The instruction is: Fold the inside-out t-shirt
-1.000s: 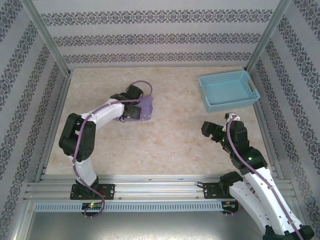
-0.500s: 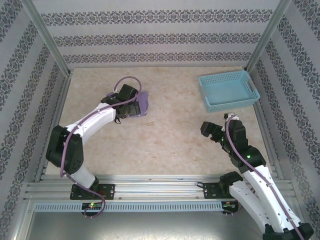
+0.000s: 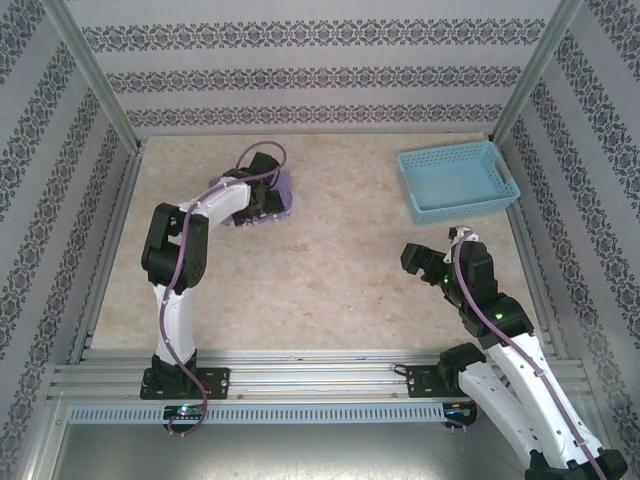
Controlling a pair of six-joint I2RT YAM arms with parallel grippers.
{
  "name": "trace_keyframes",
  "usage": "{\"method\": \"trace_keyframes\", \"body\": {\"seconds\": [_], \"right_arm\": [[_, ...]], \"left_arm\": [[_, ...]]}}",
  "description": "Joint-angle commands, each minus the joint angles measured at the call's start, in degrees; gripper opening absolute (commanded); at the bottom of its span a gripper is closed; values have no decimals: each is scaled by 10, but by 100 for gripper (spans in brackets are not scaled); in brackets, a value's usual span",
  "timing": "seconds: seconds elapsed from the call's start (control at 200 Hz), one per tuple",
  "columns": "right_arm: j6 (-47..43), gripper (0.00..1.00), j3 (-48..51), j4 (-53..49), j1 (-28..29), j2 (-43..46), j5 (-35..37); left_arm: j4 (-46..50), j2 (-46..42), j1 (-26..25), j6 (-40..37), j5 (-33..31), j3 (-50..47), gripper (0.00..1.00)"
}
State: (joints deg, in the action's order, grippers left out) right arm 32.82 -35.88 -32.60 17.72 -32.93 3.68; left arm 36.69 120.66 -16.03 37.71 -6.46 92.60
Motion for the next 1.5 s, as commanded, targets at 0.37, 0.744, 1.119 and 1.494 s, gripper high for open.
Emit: {"method": "trace_keyframes", "body": {"seconds": [0.37, 0.744, 1.119, 1.494], "right_arm": [[-24, 97, 8, -43, -12, 16, 29], [-6, 98, 8, -52, -14, 4, 21], [-22, 98, -8, -41, -13, -39, 66], [-110, 98, -33, 4, -18, -95, 149]], "left_arm": [[137, 137, 176, -150, -49, 233, 91], [148, 173, 249, -167, -61, 306, 91], [-8, -91, 216, -110, -10, 23, 100], [-276, -544, 144, -114, -139, -448, 100]]}}
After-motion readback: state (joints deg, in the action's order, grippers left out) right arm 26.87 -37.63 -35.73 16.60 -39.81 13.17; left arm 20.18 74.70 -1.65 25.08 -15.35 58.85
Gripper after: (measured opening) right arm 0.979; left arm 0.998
